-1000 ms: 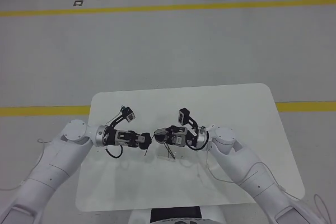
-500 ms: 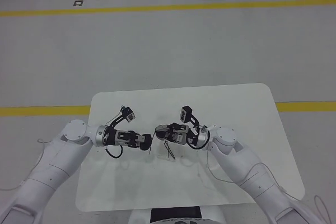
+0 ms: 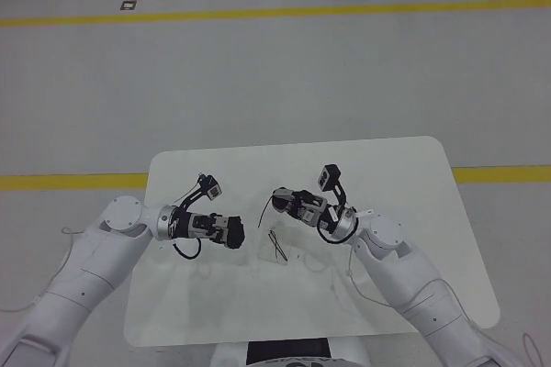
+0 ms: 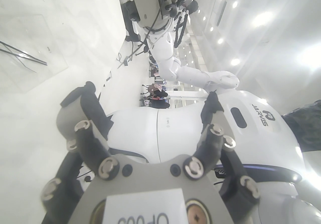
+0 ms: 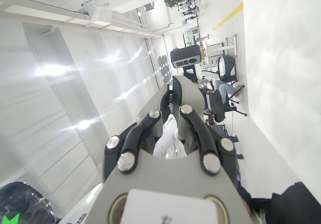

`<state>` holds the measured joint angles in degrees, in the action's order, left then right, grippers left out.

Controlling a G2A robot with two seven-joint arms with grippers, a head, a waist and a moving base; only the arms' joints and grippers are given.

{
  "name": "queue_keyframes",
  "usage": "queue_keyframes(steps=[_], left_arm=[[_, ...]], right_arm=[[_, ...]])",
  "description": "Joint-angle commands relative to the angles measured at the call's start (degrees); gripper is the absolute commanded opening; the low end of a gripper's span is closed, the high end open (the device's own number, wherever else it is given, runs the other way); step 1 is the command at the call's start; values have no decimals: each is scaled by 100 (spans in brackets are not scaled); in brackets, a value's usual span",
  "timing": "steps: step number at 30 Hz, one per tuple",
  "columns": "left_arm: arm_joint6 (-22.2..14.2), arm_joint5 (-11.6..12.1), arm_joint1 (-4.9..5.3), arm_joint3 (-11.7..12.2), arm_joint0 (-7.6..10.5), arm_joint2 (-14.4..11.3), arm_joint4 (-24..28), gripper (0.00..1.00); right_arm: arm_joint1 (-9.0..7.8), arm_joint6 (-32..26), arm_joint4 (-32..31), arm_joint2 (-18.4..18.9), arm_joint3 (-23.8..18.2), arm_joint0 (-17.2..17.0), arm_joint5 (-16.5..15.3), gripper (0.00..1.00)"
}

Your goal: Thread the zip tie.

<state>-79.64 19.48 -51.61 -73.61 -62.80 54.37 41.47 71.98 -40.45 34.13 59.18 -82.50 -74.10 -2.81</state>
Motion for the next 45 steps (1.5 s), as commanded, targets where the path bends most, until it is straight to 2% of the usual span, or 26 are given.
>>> queue_keyframes(steps=[1, 5, 8, 13, 18, 21, 26, 36, 38, 39, 45], left_arm=[[0, 0, 0, 0, 0, 0, 0, 100], [0, 0, 0, 0, 0, 0, 0, 100], [0, 0, 0, 0, 0, 0, 0, 100], [492, 0, -68, -147, -233, 8, 284, 100], [954, 0, -262, -361, -516, 311, 449, 100], [1120, 0, -429, -344, -615, 405, 316, 100], [1433, 0, -713, -171, -626, 503, -27, 100], [1433, 0, -713, -171, -626, 503, -27, 100], [1682, 0, -730, -254, -679, 518, -48, 100], [1687, 0, -733, -273, -693, 519, -130, 100], [1825, 0, -851, -274, -780, 647, -108, 100]], right_arm=[[1, -7, 3, -4, 4, 5, 7, 0], [1, -7, 3, -4, 4, 5, 7, 0], [17, 200, 90, 14, -73, -53, -86, 0], [85, 721, 307, -6, -104, -312, -864, 0], [165, 1184, 142, -175, -22, -536, -1667, 0], [216, 1344, 130, -141, -190, -666, -1667, 0], [303, 1440, 37, 24, -414, -894, -1667, 0], [337, 1463, -33, 80, -467, -947, -1654, 0], [346, 1539, -79, 55, -526, -977, -1663, 0], [349, 1587, -151, 55, -547, -980, -1667, 0], [406, 1768, -210, -7, -645, -1075, -1667, 0]])
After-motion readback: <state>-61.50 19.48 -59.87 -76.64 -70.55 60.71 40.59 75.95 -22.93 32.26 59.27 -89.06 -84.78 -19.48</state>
